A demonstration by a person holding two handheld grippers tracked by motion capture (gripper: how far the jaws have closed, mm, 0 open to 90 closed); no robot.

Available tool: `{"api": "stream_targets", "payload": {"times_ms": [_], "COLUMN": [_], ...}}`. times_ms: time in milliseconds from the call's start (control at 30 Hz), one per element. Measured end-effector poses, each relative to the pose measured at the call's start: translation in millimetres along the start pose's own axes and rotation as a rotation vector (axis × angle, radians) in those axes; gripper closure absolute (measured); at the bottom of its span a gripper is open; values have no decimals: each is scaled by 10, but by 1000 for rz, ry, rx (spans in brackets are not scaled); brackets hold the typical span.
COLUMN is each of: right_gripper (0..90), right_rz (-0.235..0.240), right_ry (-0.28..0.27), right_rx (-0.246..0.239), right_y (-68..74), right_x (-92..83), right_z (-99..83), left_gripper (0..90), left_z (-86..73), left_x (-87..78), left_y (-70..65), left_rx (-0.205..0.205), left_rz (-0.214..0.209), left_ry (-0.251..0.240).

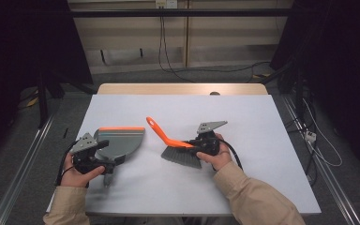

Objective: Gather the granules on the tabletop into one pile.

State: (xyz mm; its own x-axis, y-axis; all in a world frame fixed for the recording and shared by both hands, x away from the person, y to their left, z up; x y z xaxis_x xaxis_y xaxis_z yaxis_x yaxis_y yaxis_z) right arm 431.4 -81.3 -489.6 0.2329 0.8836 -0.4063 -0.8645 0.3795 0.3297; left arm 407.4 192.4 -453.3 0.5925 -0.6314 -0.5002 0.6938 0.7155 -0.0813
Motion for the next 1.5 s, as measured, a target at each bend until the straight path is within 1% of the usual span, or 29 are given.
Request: {"api": "stream_targets", "payload": {"times_ms": [33,100,133,233,267,367,467,500,533,600,667,733,800,833,1000,1067,1167,1233,1300,1367,1400,1433,1467,1500], "right_gripper": [710,711,712,713,713,713,713,713,713,713,713,713,713,713,713,713,712,711,708,696,679,659,631,625], "right_rz": [-5,4,-1,4,14,13,-7,-30,-64,-101,-169,-213,-274,-300,-425,-448,-478,-484,-504,-516,-531,-534,-532,-540], "right_ry": [-3,-6,-6,-25,-36,-60,-85,-93,-96,-108,-106,-111,-105,-97,-59,-54,-23,-33,-33,-19,-14,-17,-21,-21], "right_rx": [2,6,8,19,28,42,52,47,37,35,27,39,36,35,-11,-29,-58,-69,-66,-61,-63,-54,-37,-13], "right_y": [-1,10,15,42,56,94,125,125,117,100,48,-17,-89,-118,-246,-261,-252,-227,-211,-191,-175,-164,-153,-148], "right_x": [4,6,6,-5,-14,-58,-150,-194,-255,-351,-465,-572,-658,-687,-746,-730,-668,-648,-646,-648,-656,-662,-667,-682], "right_z": [11,25,32,65,81,130,180,198,215,229,218,188,143,116,16,-12,-92,-115,-119,-120,-109,-98,-86,-75], "left_gripper": [64,64,64,64,64,64,64,64,64,64,64,64,64,64,64,64,64,64,64,64,64,64,65,64], "left_z": [0,-1,-3,1,2,2,2,3,1,2,4,4,6,7,8,6,7,8,8,13,15,19,21,23], "left_x": [0,2,1,-5,-8,-11,-8,-7,-10,-14,-16,-17,-17,-17,-20,-22,-22,-23,-24,-27,-29,-31,-34,-33], "left_y": [-1,-5,-4,-4,-2,-4,-12,-13,-11,-6,-6,-7,-10,-9,-8,-7,-3,-4,-7,-13,-14,-17,-16,-16], "left_rx": [1,2,2,0,0,0,3,1,1,1,1,3,2,3,2,3,0,0,3,5,6,4,4,5], "left_rz": [-2,-2,-2,-2,-1,0,-3,-5,-4,-2,-1,-1,-3,-2,-1,0,1,0,0,-1,0,-1,0,0], "left_ry": [0,-1,2,-1,-2,-3,-4,-6,-3,-4,-6,-6,-7,-8,-8,-7,-11,-11,-8,-9,-10,-13,-14,-18]}}
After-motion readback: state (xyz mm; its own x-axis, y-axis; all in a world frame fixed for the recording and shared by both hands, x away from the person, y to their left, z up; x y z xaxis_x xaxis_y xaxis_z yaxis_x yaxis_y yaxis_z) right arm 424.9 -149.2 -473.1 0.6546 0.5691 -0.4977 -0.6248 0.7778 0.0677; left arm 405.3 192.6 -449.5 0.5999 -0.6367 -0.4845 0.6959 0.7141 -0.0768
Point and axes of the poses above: each handheld gripper's, and its own axes: x roughly forward along the jaws, z roughly out of its top, y roughly to its left, the point moved 8 cm from there along x, roughly forward along the jaws, and after that the axes turned 3 degrees about z, right-handed, at the moved point
